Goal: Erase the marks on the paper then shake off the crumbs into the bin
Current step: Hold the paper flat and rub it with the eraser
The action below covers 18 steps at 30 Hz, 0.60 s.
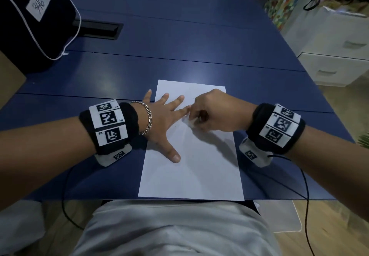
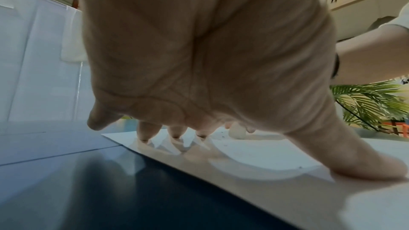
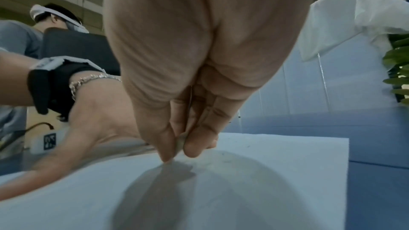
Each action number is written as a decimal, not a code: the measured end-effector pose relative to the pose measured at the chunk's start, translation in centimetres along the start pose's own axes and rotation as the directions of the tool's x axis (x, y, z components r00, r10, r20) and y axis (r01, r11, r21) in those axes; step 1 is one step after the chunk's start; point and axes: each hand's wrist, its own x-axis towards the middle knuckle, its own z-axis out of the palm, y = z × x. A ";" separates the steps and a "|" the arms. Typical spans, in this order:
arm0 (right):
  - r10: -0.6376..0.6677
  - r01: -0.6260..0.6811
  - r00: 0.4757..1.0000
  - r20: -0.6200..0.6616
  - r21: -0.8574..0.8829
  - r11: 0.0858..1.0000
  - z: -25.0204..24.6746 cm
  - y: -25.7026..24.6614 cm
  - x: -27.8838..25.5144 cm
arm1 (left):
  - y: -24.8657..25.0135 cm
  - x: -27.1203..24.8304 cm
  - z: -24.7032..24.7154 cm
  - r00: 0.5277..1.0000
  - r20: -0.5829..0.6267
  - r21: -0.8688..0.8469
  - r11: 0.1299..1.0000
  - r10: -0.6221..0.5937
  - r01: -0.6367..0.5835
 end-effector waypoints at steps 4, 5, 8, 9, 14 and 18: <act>-0.051 0.049 0.998 0.041 0.038 0.998 0.5 -0.6 -0.5 | 0.1 0.0 -0.1 1.000 0.007 0.009 1.000 -0.006 0.006; -0.080 0.075 0.992 0.098 0.056 0.996 0.7 -1.1 -0.9 | 0.1 0.0 0.0 1.000 0.007 0.014 1.000 -0.004 0.004; -0.128 0.117 0.972 0.196 0.067 0.991 0.7 -1.6 -1.1 | 0.1 0.0 0.0 1.000 0.006 0.017 1.000 -0.004 0.004; -0.121 0.115 0.979 0.162 0.051 0.992 0.5 -1.0 -0.6 | 0.2 0.0 0.0 1.000 0.007 0.020 1.000 -0.006 0.006; -0.063 0.060 0.997 0.040 0.066 0.996 0.4 0.1 -0.2 | 0.3 -0.1 0.0 1.000 0.007 0.025 1.000 -0.013 0.013; -0.155 0.144 0.961 0.227 0.067 0.987 1.3 -1.8 -1.6 | 0.4 -0.1 -0.1 1.000 0.026 0.032 0.999 -0.012 0.011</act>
